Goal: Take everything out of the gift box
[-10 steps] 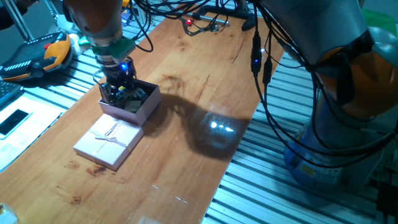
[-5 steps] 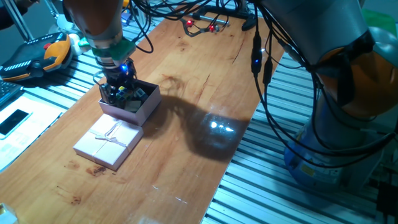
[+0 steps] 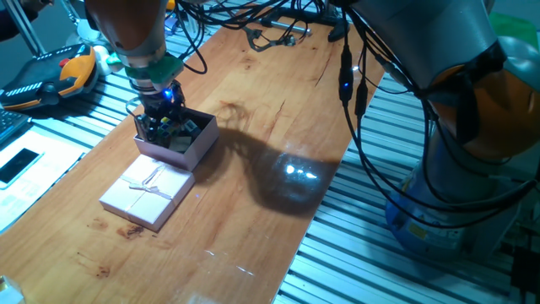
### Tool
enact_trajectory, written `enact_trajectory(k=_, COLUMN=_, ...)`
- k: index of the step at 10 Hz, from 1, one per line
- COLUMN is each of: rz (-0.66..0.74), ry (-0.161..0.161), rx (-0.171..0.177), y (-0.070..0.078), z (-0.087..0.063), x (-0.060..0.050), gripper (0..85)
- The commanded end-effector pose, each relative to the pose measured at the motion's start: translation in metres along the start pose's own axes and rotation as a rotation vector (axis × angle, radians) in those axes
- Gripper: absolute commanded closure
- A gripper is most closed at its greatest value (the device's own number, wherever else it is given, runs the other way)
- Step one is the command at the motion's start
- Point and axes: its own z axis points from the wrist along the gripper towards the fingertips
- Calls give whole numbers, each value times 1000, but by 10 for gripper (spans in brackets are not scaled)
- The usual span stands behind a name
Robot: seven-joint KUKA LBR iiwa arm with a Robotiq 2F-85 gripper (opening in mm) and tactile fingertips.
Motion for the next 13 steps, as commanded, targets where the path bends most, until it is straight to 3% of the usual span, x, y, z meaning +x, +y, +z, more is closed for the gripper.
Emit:
enact_trajectory(k=1, rz=0, ry=0, rx=0, y=0, z=1, x=0, gripper=23)
enact_trajectory(k=7, rz=-5, ry=-5, rx=0, y=0, z=2, x=-1, gripper=110)
enact_trajectory(k=11, rz=-13, ry=-3, rx=1, y=0, z=0, x=0, gripper=303)
enact_trajectory(k=13, rz=-2, ry=-8, rx=0, y=-1, z=-2, x=1, gripper=317)
